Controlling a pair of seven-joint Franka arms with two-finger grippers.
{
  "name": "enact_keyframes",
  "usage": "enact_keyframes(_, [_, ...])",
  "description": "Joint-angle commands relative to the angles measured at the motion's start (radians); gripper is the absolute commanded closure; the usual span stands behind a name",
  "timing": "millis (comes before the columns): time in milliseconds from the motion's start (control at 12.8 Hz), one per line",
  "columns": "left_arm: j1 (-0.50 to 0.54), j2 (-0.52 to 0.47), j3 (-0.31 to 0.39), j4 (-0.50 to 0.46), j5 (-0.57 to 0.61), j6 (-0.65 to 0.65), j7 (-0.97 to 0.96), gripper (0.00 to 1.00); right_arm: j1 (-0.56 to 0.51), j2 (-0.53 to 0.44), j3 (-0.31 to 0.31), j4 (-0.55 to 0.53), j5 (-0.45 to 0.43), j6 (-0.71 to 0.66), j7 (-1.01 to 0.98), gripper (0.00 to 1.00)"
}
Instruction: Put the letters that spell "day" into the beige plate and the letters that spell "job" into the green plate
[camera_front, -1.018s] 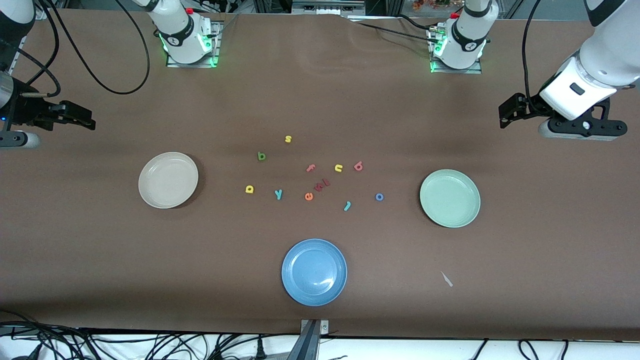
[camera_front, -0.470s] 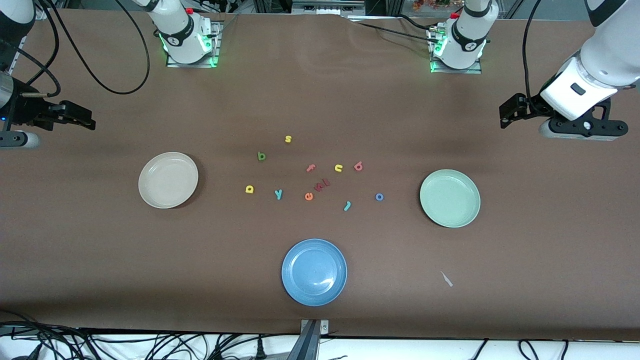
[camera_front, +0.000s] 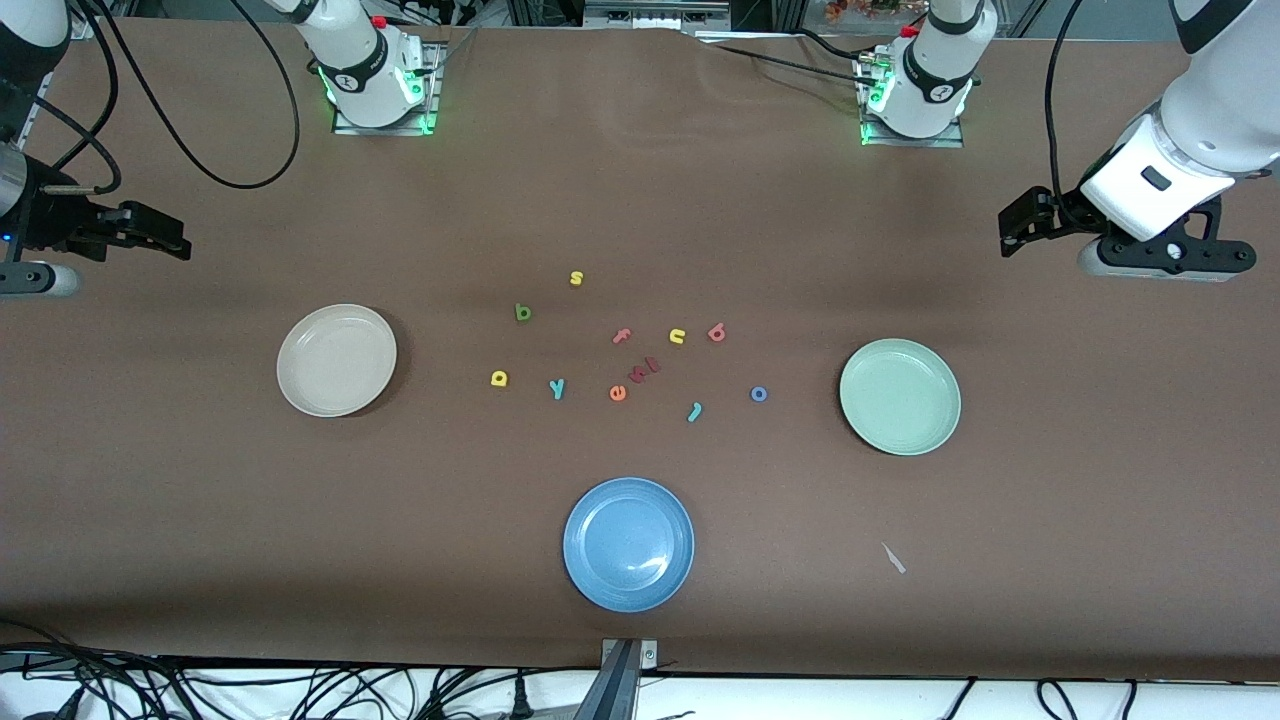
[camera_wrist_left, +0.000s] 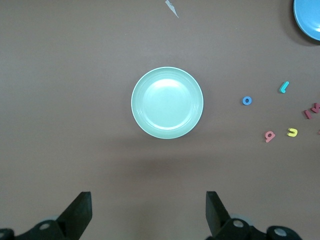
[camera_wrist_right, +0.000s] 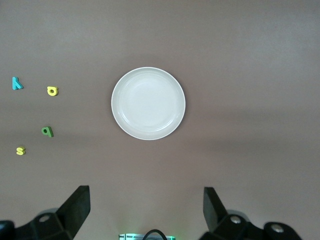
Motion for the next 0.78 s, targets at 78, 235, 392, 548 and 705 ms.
enact_keyframes(78, [0.005, 0.004, -0.003, 0.017, 0.004, -0.011, 0.006, 0.0, -0.003, 0.0, 0.0, 0.007, -0.01, -0.01, -0.004, 0.0])
enact_keyframes(235, [0.005, 0.004, -0.003, 0.017, 0.004, -0.011, 0.004, 0.0, -0.001, 0.0, 0.0, 0.007, -0.011, -0.007, -0.004, 0.0])
enact_keyframes(392, [0.002, 0.004, -0.003, 0.017, 0.004, -0.011, 0.004, 0.0, 0.0, 0.003, 0.002, 0.007, -0.011, -0.011, -0.006, 0.0])
enact_keyframes(548, [-0.011, 0.006, -0.006, 0.017, 0.004, -0.011, 0.015, 0.0, -0.001, 0.004, 0.002, 0.006, -0.005, -0.013, -0.004, 0.0])
enact_keyframes(705, [-0.025, 0.006, -0.035, 0.017, 0.004, -0.011, 0.015, 0.0, 0.002, 0.004, 0.002, 0.007, -0.004, -0.013, -0.003, 0.0])
